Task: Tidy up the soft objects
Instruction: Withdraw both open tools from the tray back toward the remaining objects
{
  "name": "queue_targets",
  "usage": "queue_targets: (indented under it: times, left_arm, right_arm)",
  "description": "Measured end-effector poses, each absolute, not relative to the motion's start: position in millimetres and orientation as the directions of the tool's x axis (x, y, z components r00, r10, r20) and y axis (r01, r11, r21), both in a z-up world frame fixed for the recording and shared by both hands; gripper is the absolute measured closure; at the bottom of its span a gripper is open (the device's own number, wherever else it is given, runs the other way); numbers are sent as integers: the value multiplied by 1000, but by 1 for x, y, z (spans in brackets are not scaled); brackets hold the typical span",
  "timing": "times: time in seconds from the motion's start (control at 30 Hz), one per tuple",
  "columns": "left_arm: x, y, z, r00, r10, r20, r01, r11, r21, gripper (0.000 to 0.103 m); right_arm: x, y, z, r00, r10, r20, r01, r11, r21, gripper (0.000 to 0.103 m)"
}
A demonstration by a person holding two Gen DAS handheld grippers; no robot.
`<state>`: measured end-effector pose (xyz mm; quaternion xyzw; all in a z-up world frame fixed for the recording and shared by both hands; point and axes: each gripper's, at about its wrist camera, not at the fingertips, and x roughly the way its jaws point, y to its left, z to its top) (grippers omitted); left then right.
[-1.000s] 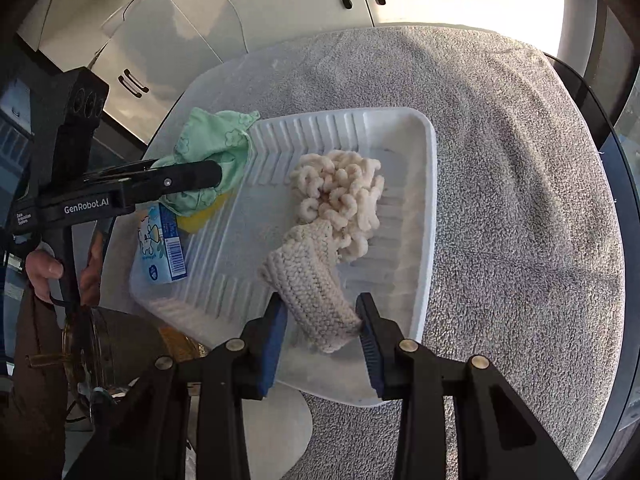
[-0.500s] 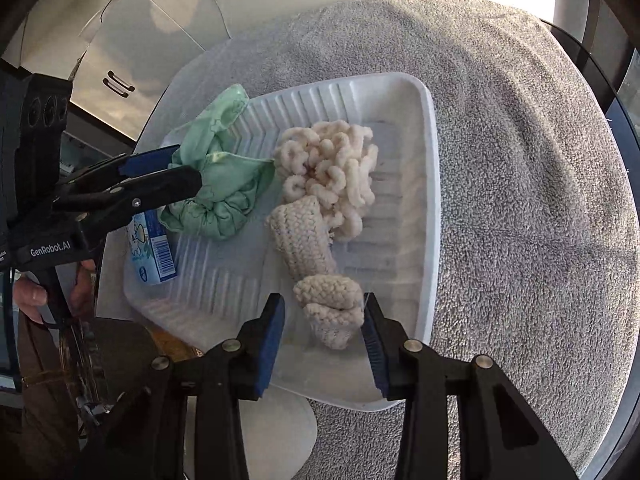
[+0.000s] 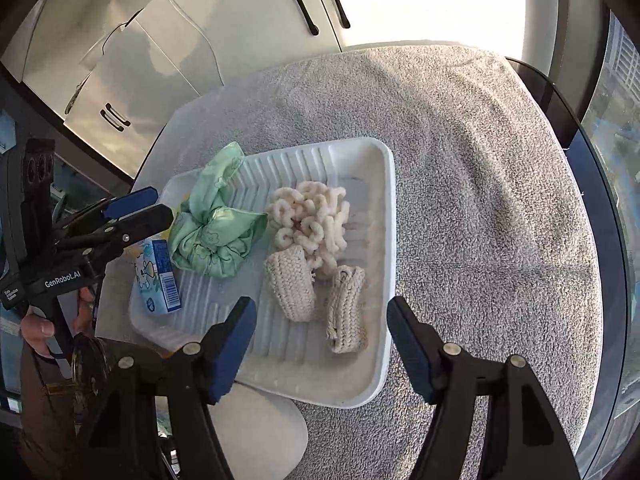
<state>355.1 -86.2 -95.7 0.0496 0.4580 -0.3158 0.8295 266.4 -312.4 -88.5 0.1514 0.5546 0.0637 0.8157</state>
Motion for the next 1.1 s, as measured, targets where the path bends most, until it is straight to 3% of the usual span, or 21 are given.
queue_targets:
  times: [0.17, 0.6, 1.1]
  left_arm:
    - [345, -59, -81, 471, -469, -747, 506, 837, -207, 28]
    - [309, 5, -63, 649, -339, -681, 352, 927, -127, 17]
    - [249, 69, -81, 708, -225, -670, 205, 973, -110, 5]
  right_arm:
    - [258, -323, -80, 429, 196, -882, 120, 955, 271, 32]
    - [225, -339, -76, 440, 36, -897, 207, 968, 141, 13]
    - [158, -345, -79, 446, -123, -887, 258, 966, -5, 11]
